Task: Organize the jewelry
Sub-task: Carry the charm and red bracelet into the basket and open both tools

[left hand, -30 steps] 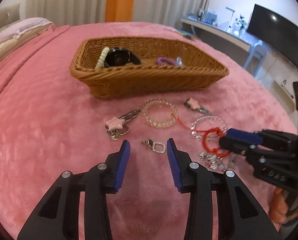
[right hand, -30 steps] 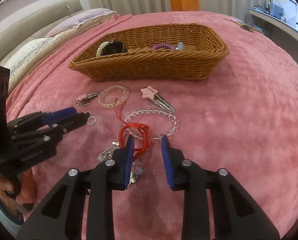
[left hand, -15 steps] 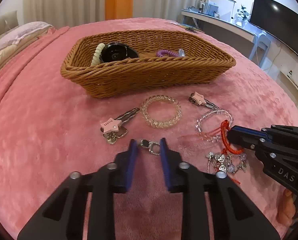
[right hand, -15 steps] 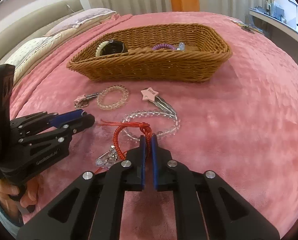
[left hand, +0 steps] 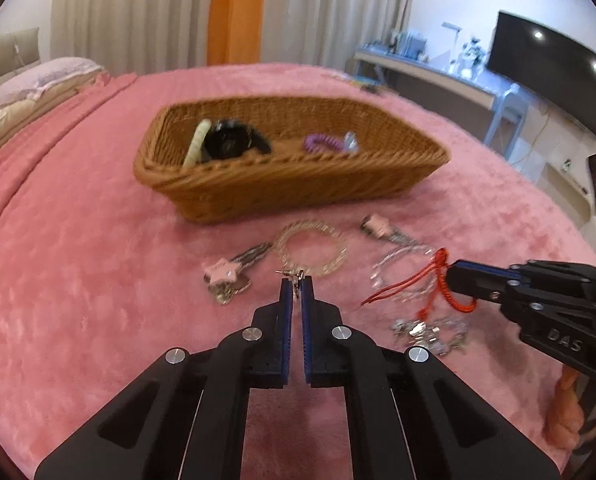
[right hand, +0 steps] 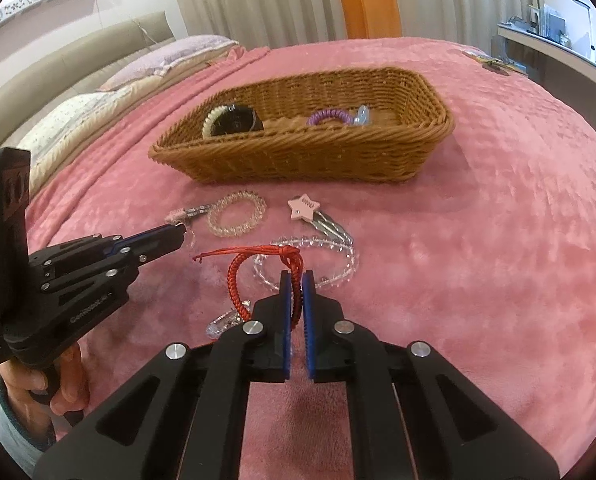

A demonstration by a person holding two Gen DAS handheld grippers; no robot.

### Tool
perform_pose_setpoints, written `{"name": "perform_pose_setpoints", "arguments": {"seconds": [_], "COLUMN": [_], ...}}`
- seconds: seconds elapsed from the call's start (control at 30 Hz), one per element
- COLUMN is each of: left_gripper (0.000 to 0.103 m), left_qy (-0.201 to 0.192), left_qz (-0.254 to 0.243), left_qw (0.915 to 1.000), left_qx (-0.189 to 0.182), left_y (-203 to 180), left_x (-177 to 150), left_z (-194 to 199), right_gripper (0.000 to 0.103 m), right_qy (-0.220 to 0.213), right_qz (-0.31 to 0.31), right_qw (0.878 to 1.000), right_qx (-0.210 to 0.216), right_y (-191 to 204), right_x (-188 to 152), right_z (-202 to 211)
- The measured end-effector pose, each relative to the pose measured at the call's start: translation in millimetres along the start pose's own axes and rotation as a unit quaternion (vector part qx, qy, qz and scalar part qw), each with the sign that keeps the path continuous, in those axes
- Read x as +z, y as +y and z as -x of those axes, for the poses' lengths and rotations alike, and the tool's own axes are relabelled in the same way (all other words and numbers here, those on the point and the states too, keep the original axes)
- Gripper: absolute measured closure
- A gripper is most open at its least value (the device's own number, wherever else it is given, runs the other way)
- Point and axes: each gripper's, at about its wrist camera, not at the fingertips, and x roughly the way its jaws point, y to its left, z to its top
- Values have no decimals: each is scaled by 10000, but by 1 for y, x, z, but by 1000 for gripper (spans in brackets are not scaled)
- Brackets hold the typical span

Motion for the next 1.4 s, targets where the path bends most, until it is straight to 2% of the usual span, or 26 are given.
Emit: {"name": "perform_pose_setpoints", "arguments": {"seconds": [0.23,0.47,0.63,0.8,0.97,1.07,1.2,1.33,1.4], "left_gripper": [100,100,100,100,100,100,100,100,100], "left_qy": [-435,-806,-1208,-1496,-1784,-1882,-1893,-1732,-1550], "left_qz": [33,180,214,132,-101,-215,-290,-154,-178], "left_qw": [9985,9955,9909,9875,9836,9817,9814,9847,9877], "left_qx": [-316,-462,-549,-490,-235,-203,-139,-146,128], "left_y": [-5,-3,-8,-12,-16,-18,-15,-4,2], "left_x": [2,7,17,38,73,96,123,140,143], "left_z": [17,34,60,85,100,96,69,26,-2], "right_gripper": [99,99,99,99,99,99,99,99,99], "right_qy": [-306,-762,-1115,-1368,-1723,-1898,-2034,-1900,-1780], "right_qz": [-81,-241,-295,-187,269,308,148,-4,-233], "right_qw": [9994,9964,9929,9903,9847,9813,9789,9818,9837], "right_qx": [103,272,279,179,-75,41,132,17,51], "right_y": [-1,-5,-3,4,23,26,18,6,-7], "right_x": [2,10,21,44,85,112,140,160,164], "right_z": [13,35,57,80,101,101,85,40,15]}}
